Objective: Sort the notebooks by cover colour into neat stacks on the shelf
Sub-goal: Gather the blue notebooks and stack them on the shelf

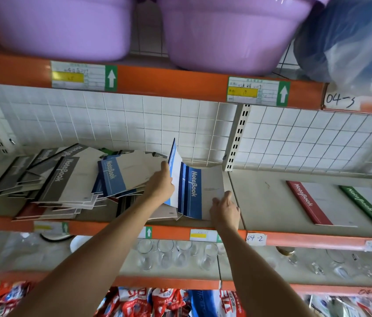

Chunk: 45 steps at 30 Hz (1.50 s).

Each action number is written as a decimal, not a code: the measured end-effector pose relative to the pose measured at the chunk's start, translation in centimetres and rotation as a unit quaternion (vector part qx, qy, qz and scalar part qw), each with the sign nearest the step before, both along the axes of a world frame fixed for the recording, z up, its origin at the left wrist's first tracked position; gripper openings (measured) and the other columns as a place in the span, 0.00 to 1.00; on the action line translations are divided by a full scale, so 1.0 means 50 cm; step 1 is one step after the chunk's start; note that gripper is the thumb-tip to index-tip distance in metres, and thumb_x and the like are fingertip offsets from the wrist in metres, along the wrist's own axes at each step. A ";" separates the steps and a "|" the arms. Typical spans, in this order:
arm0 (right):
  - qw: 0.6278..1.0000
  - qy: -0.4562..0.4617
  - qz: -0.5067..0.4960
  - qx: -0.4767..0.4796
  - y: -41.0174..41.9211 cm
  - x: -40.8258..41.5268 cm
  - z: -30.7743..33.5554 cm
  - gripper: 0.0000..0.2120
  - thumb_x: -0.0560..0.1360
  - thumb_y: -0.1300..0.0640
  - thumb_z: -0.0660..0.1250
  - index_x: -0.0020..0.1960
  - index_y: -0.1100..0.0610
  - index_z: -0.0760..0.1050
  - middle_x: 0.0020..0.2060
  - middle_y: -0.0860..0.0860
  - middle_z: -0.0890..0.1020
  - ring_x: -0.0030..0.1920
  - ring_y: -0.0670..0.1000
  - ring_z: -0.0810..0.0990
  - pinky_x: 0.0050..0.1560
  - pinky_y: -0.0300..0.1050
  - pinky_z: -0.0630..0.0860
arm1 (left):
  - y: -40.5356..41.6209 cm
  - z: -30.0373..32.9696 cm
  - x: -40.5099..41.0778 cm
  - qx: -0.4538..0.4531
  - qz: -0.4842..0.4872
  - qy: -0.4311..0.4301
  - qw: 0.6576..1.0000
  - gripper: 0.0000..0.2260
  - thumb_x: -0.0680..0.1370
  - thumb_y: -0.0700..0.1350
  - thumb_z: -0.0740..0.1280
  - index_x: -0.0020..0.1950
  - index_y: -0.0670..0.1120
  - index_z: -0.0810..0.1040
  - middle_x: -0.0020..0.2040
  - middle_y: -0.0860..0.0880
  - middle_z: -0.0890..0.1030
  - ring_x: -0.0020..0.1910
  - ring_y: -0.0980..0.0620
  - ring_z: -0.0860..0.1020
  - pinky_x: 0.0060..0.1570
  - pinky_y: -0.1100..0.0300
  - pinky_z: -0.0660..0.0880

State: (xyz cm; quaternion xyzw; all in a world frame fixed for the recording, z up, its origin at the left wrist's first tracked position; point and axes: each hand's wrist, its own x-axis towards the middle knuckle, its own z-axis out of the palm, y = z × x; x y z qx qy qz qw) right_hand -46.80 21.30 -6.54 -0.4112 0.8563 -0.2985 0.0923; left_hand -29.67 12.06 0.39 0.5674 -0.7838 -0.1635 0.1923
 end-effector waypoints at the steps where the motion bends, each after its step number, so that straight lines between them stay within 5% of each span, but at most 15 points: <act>1: 1.000 -0.029 -0.006 0.004 0.001 -0.002 0.006 0.09 0.81 0.56 0.56 0.58 0.59 0.63 0.55 0.62 0.80 0.50 0.64 0.77 0.54 0.52 0.70 | 0.004 0.006 0.003 -0.003 0.007 0.010 1.000 0.15 0.80 0.36 0.61 0.66 0.40 0.62 0.53 0.38 0.80 0.49 0.37 0.80 0.41 0.48 0.75; 6: 0.988 -0.151 0.020 0.039 -0.009 -0.036 0.047 0.15 0.78 0.57 0.64 0.62 0.60 0.67 0.56 0.62 0.80 0.54 0.64 0.79 0.48 0.47 0.72 | 0.022 0.039 0.023 -0.061 0.062 0.048 0.995 0.17 0.81 0.38 0.60 0.70 0.47 0.66 0.52 0.40 0.81 0.49 0.36 0.79 0.40 0.51 0.72; 9: 0.973 -0.220 0.033 0.057 -0.005 -0.050 0.063 0.11 0.76 0.60 0.65 0.55 0.57 0.65 0.49 0.61 0.78 0.44 0.59 0.79 0.42 0.51 0.79 | 0.025 0.057 0.029 -0.077 0.080 0.059 0.992 0.15 0.82 0.40 0.59 0.68 0.49 0.67 0.53 0.41 0.81 0.48 0.37 0.79 0.39 0.51 0.71; 11: 0.962 -0.267 0.030 0.040 0.002 -0.052 0.071 0.10 0.77 0.63 0.63 0.54 0.57 0.64 0.47 0.60 0.76 0.40 0.56 0.76 0.35 0.47 0.75 | 0.024 0.063 0.026 -0.047 0.083 0.058 0.994 0.14 0.82 0.41 0.59 0.67 0.50 0.67 0.55 0.42 0.80 0.49 0.38 0.79 0.41 0.51 0.72; 18: 0.966 -0.250 -0.036 -0.062 0.049 -0.084 0.093 0.08 0.76 0.64 0.61 0.46 0.52 0.65 0.39 0.56 0.77 0.39 0.58 0.76 0.44 0.58 0.78 | 0.046 0.061 -0.012 0.053 0.099 0.068 0.991 0.12 0.82 0.41 0.59 0.65 0.46 0.67 0.61 0.41 0.78 0.55 0.38 0.79 0.51 0.48 0.77; 23: 0.952 -0.275 -0.069 -0.118 0.089 -0.108 0.132 0.07 0.79 0.61 0.58 0.48 0.50 0.62 0.36 0.48 0.69 0.37 0.51 0.71 0.34 0.40 0.67 | 0.073 0.071 -0.039 0.052 0.089 0.056 0.993 0.11 0.81 0.42 0.59 0.63 0.41 0.69 0.62 0.39 0.77 0.58 0.37 0.77 0.49 0.50 0.73; 26: 0.928 -0.330 -0.079 -0.153 0.118 -0.132 0.155 0.01 0.75 0.57 0.55 0.44 0.53 0.64 0.35 0.52 0.70 0.34 0.53 0.70 0.34 0.45 0.72 | 0.097 0.088 -0.078 0.071 0.080 0.075 0.991 0.12 0.80 0.41 0.61 0.63 0.39 0.71 0.63 0.39 0.77 0.59 0.39 0.77 0.50 0.52 0.74; 30: 0.922 -0.349 -0.055 -0.156 0.154 -0.197 0.159 0.08 0.76 0.62 0.55 0.48 0.49 0.66 0.44 0.55 0.76 0.41 0.57 0.77 0.36 0.60 0.82 | 0.147 0.110 -0.142 0.113 0.096 0.122 0.981 0.14 0.79 0.41 0.62 0.63 0.38 0.72 0.61 0.39 0.78 0.58 0.38 0.77 0.50 0.54 0.74; 33: 0.922 -0.342 -0.055 -0.174 0.203 -0.240 0.172 0.11 0.74 0.63 0.56 0.51 0.49 0.68 0.47 0.58 0.78 0.45 0.60 0.79 0.42 0.70 0.80 | 0.189 0.119 -0.207 0.149 0.101 0.166 0.970 0.12 0.79 0.39 0.60 0.61 0.37 0.72 0.53 0.40 0.76 0.57 0.39 0.77 0.45 0.57 0.71; 38: 0.900 -0.379 -0.081 -0.200 0.310 -0.317 0.198 0.14 0.76 0.62 0.59 0.60 0.52 0.68 0.49 0.54 0.78 0.48 0.58 0.79 0.39 0.58 0.83 | 0.257 0.122 -0.330 0.228 0.094 0.254 0.935 0.16 0.78 0.41 0.66 0.64 0.36 0.74 0.55 0.38 0.80 0.53 0.40 0.79 0.45 0.56 0.71; 42: 0.914 -0.354 -0.087 -0.180 0.374 -0.429 0.173 0.16 0.72 0.61 0.58 0.59 0.55 0.68 0.45 0.55 0.78 0.48 0.61 0.80 0.46 0.65 0.81 | 0.325 0.124 -0.435 0.194 0.069 0.207 0.957 0.16 0.78 0.41 0.65 0.64 0.37 0.74 0.56 0.40 0.79 0.52 0.41 0.79 0.46 0.56 0.76; 45: 0.914 -0.348 -0.095 -0.183 0.426 -0.505 0.159 0.10 0.74 0.63 0.56 0.53 0.55 0.69 0.45 0.57 0.77 0.43 0.58 0.76 0.46 0.56 0.78 | 0.376 0.116 -0.517 0.166 0.033 0.175 0.970 0.13 0.79 0.40 0.62 0.62 0.39 0.75 0.55 0.40 0.79 0.50 0.41 0.78 0.41 0.59 0.74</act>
